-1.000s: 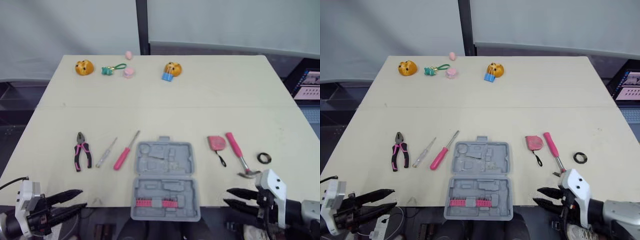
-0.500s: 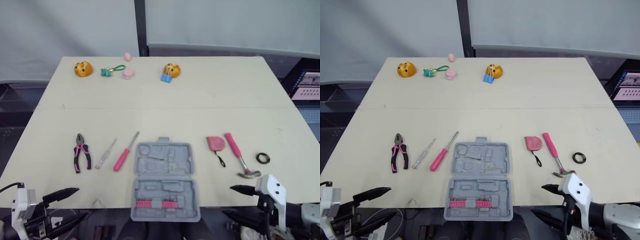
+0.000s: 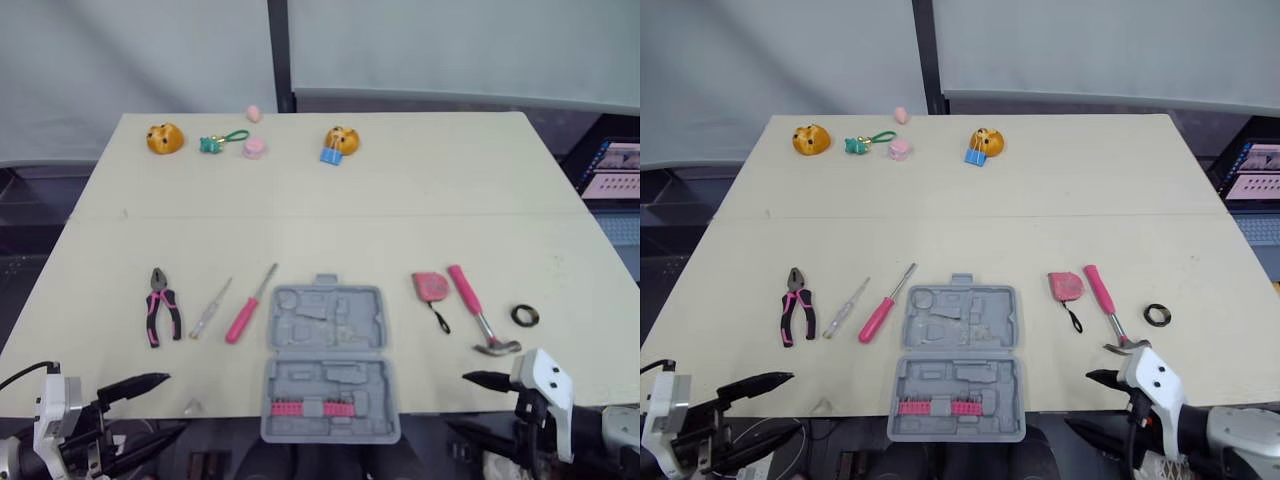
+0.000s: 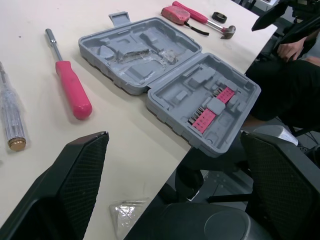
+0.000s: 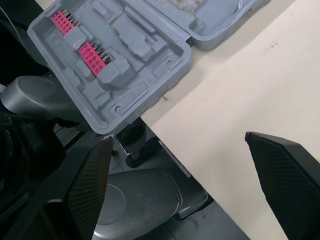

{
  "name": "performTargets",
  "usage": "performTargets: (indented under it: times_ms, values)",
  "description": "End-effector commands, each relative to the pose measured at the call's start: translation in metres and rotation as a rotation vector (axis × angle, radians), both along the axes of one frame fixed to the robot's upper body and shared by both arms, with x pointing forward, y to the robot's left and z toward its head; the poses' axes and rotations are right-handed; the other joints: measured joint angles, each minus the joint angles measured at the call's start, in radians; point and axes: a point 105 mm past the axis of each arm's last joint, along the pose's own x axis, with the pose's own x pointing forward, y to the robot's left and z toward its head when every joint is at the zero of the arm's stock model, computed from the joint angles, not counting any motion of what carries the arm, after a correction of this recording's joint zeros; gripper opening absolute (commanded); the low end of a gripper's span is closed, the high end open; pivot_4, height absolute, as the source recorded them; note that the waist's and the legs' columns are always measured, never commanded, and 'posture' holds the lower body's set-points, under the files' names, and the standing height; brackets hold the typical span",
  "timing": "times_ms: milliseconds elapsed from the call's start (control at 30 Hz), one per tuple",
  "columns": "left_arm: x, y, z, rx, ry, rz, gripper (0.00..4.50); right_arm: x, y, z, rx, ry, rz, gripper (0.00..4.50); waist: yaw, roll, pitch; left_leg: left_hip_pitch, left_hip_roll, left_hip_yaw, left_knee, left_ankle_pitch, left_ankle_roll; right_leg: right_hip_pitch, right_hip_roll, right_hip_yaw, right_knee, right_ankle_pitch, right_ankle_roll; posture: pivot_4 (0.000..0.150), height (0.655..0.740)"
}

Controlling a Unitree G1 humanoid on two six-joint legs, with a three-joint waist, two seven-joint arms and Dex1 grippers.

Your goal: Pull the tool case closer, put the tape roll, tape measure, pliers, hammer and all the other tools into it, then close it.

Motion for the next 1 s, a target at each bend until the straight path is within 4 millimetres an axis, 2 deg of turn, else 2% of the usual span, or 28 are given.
performTargets:
  times_ms: [33,133,267,367,500,633,867,1000]
  values:
    - [-0.002,-0.007,0.004,-0.012,-0.013,-0.013,4.5,0.001,0.004,0.004,0.005,-0.028,0.017,4.44,0.0,0.0,0.0,0.0,0.0,0.0,0.0,0.0,0.0,0.0,0.0,0.0,0.0,0.0,0.0,0.15,0.7121]
    - [-0.003,-0.011,0.006,-0.014,-0.019,-0.032,4.5,0.002,0.004,0.005,0.005,-0.03,0.015,4.44,0.0,0.0,0.0,0.0,0.0,0.0,0.0,0.0,0.0,0.0,0.0,0.0,0.0,0.0,0.0,0.15,0.7121]
    - [0.006,-0.022,0.017,-0.02,-0.063,-0.094,4.5,0.006,0.003,0.006,0.0,-0.04,0.002,4.44,0.0,0.001,0.0,0.0,0.0,0.0,0.0,0.0,0.0,0.0,0.0,0.0,0.0,0.0,0.0,0.15,0.7121]
    - [0.016,-0.036,0.03,-0.023,-0.108,-0.184,4.5,0.009,-0.006,0.008,-0.034,-0.032,-0.019,4.44,0.003,0.001,0.001,0.0,0.0,0.0,0.0,0.0,0.0,0.0,0.0,0.0,0.0,0.0,0.0,0.15,0.7121]
    - [0.031,-0.057,0.048,-0.064,-0.173,-0.265,4.5,0.02,-0.024,0.023,-0.113,-0.037,-0.046,4.44,0.002,0.004,0.003,0.0,-0.001,0.0,0.0,0.0,0.0,0.001,0.0,0.0,0.0,0.001,0.0,0.15,0.7121]
    - [0.036,-0.07,0.056,-0.095,-0.196,-0.308,4.5,0.039,-0.051,0.05,-0.206,-0.058,-0.105,4.44,-0.009,0.006,0.003,0.001,0.0,0.002,0.0,0.0,0.0,0.0,0.001,0.001,0.0,0.001,0.001,0.15,0.7121]
    - [0.041,-0.078,0.054,-0.097,-0.193,-0.345,4.5,0.062,-0.096,0.077,-0.403,0.029,-0.187,4.44,-0.004,0.008,0.005,0.0,0.002,0.003,0.0,0.0,0.0,0.0,0.002,0.0,-0.002,0.001,0.0,0.15,0.7121]
    - [0.041,-0.081,0.05,-0.084,-0.2,-0.343,4.5,0.08,-0.109,0.084,-0.47,0.024,-0.2,4.44,-0.004,0.008,0.005,0.0,0.002,0.003,0.0,0.0,0.0,-0.001,0.002,0.0,-0.002,0.001,0.0,0.15,0.7121]
